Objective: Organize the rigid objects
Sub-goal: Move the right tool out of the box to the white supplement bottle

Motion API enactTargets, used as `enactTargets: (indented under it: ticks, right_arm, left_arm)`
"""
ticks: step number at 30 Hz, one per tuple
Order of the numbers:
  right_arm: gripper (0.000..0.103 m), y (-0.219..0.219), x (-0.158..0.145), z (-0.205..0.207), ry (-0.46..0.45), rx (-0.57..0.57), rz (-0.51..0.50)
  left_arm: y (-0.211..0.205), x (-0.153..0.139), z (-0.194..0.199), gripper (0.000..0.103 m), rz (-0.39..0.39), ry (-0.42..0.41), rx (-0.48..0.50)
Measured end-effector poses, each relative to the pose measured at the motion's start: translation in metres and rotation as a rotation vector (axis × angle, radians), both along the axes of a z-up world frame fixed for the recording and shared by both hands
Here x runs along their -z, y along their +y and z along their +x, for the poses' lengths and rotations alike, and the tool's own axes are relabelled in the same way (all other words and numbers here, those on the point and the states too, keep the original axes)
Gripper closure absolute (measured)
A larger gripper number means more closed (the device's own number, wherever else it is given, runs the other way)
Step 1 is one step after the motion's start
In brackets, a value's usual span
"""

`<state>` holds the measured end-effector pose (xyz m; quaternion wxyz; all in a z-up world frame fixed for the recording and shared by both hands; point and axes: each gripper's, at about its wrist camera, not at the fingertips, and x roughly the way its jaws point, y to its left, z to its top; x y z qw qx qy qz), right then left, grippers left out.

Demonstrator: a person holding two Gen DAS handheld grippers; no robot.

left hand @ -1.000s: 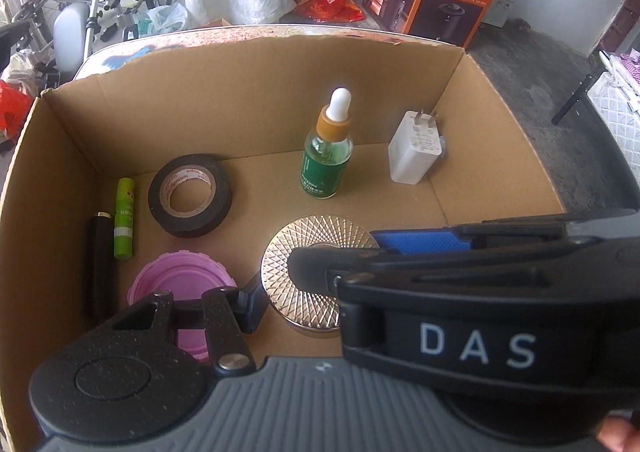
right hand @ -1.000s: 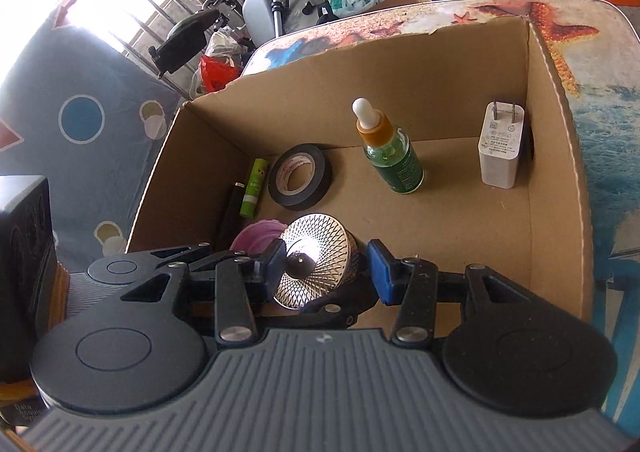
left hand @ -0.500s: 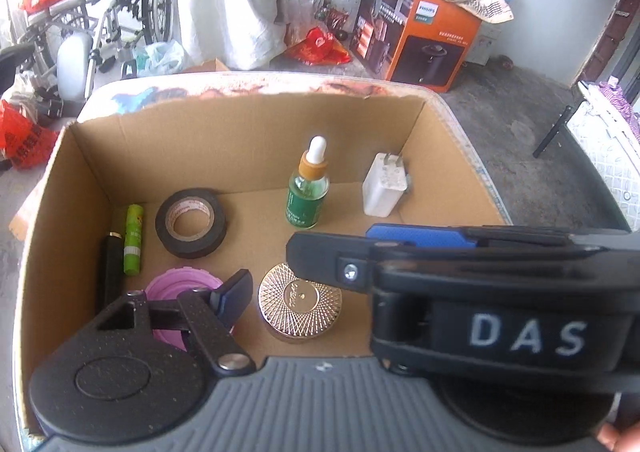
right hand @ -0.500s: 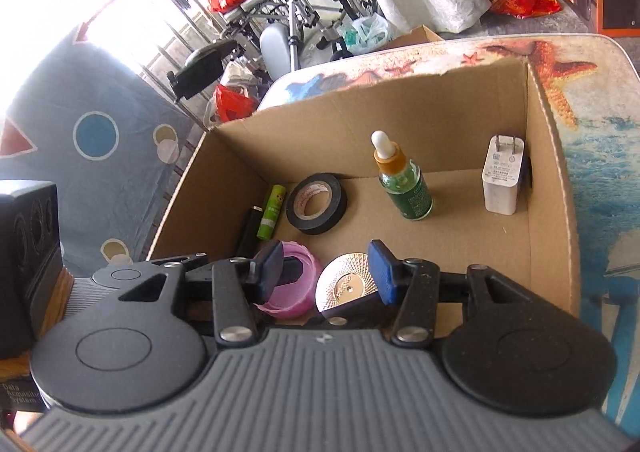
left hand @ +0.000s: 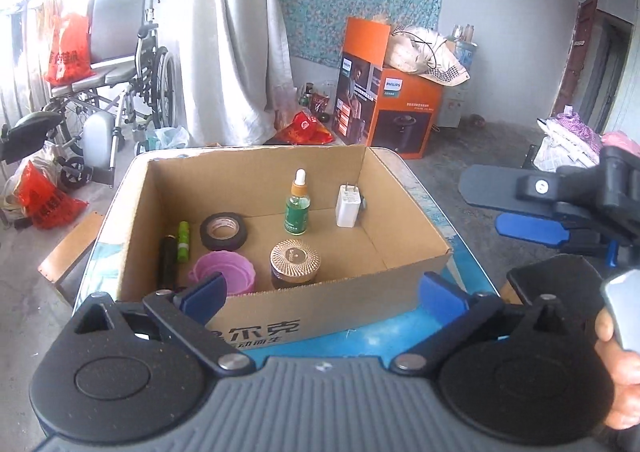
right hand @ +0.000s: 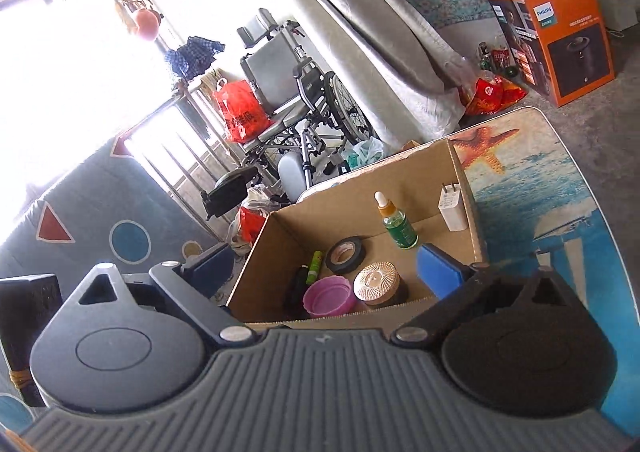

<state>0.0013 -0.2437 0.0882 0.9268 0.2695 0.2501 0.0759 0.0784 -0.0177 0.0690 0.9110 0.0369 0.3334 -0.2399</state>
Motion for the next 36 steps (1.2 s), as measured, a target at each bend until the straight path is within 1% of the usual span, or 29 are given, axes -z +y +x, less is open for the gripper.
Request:
enactTargets:
  ticks: [3, 5, 9, 12, 15, 17, 19, 21, 23, 24, 25, 27, 29, 31, 34, 36]
  right_arm:
    - [0.001, 0.014, 0.0, -0.022, 0.033, 0.03, -0.061]
    - [0.001, 0.026, 0.001, -0.031, 0.061, 0.044, -0.126]
    - [0.001, 0.057, 0.003, -0.04, 0.09, 0.087, -0.316]
    - [0.001, 0.079, 0.004, -0.04, 0.09, 0.101, -0.453]
    - [0.001, 0.102, 0.007, -0.04, 0.067, 0.09, -0.57]
    - [0.001, 0.112, 0.008, -0.038, 0.062, 0.076, -0.614]
    - [0.001, 0.118, 0.009, -0.033, 0.072, 0.052, -0.627]
    - [0.001, 0.121, 0.009, -0.027, 0.079, 0.032, -0.63]
    - [0.001, 0.123, 0.008, -0.024, 0.08, 0.01, -0.603]
    - [0.001, 0.122, 0.007, -0.024, 0.069, -0.007, -0.572]
    - [0.001, 0.121, 0.005, -0.023, 0.049, -0.039, -0.518]
    - [0.001, 0.116, 0.006, -0.02, 0.02, -0.113, -0.382]
    - [0.001, 0.117, 0.008, -0.012, 0.03, -0.167, -0.272]
    - [0.001, 0.125, 0.012, -0.004, 0.05, -0.193, -0.222]
    - [0.001, 0.139, 0.021, 0.009, 0.07, -0.223, -0.181]
    - [0.001, 0.147, 0.029, 0.021, 0.078, -0.248, -0.128]
  left_arm:
    - [0.015, 0.002, -0.014, 0.0, -0.007, -0.013, -0.014]
    - [0.028, 0.006, -0.023, 0.0, -0.003, -0.013, -0.035]
    - [0.053, 0.015, -0.034, 0.0, 0.018, -0.029, -0.085]
    - [0.071, 0.025, -0.036, 0.0, 0.017, -0.014, -0.119]
    - [0.088, 0.034, -0.038, 0.0, 0.022, 0.0, -0.15]
    - [0.095, 0.037, -0.037, 0.0, 0.023, 0.003, -0.166]
    - [0.103, 0.04, -0.037, 0.0, 0.031, -0.005, -0.188]
    - [0.107, 0.044, -0.037, 0.0, 0.033, -0.013, -0.209]
    - [0.112, 0.048, -0.036, 0.0, 0.022, -0.011, -0.224]
    - [0.115, 0.051, -0.034, 0.0, 0.013, -0.01, -0.226]
    - [0.116, 0.054, -0.033, 0.0, 0.006, -0.007, -0.225]
    - [0.118, 0.061, -0.029, 0.0, 0.004, 0.002, -0.223]
    - [0.119, 0.068, -0.026, 0.0, 0.009, -0.003, -0.219]
    - [0.119, 0.075, -0.022, 0.001, 0.016, -0.008, -0.215]
    - [0.117, 0.081, -0.017, 0.003, 0.016, -0.019, -0.203]
    - [0.117, 0.086, -0.013, 0.004, 0.011, -0.024, -0.198]
